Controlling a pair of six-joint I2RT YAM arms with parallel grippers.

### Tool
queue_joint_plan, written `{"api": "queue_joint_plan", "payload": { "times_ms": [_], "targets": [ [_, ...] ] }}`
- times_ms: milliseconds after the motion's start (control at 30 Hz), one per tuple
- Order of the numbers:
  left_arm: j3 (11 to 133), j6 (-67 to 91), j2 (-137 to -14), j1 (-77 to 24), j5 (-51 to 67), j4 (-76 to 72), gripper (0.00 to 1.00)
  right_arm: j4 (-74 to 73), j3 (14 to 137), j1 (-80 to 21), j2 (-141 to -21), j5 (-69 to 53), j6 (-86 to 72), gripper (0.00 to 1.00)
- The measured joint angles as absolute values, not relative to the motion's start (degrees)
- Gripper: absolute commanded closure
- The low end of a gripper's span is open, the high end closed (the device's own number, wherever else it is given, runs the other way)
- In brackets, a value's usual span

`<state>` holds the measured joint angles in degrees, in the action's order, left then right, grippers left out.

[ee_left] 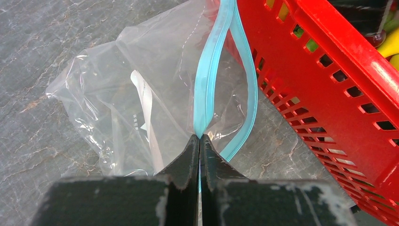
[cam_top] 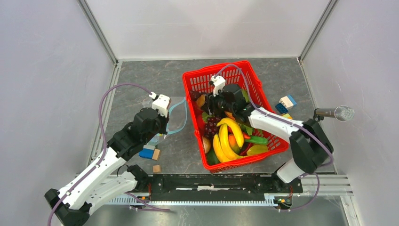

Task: Place the food in the zip-top bag and seal the zipper
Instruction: Pick up the fake fruit from the bin.

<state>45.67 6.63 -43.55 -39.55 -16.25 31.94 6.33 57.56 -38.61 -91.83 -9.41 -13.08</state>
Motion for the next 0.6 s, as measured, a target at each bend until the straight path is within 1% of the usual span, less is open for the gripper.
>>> {"api": "queue_joint_plan", "payload": {
  "times_ms": [367, 600],
  "targets": [
    [45.67, 7.73, -42.46, -39.44, -14.26, 31.62, 0.98, 9.37, 51.68, -38.61, -75.40, -8.93, -15.46, 0.64],
    [46.41, 9.45, -40.34, -39.44, -12.91, 32.12, 0.98, 12.08, 50.76, -39.09, -66.92, -13.96, -17.30, 0.62]
  ]
}}
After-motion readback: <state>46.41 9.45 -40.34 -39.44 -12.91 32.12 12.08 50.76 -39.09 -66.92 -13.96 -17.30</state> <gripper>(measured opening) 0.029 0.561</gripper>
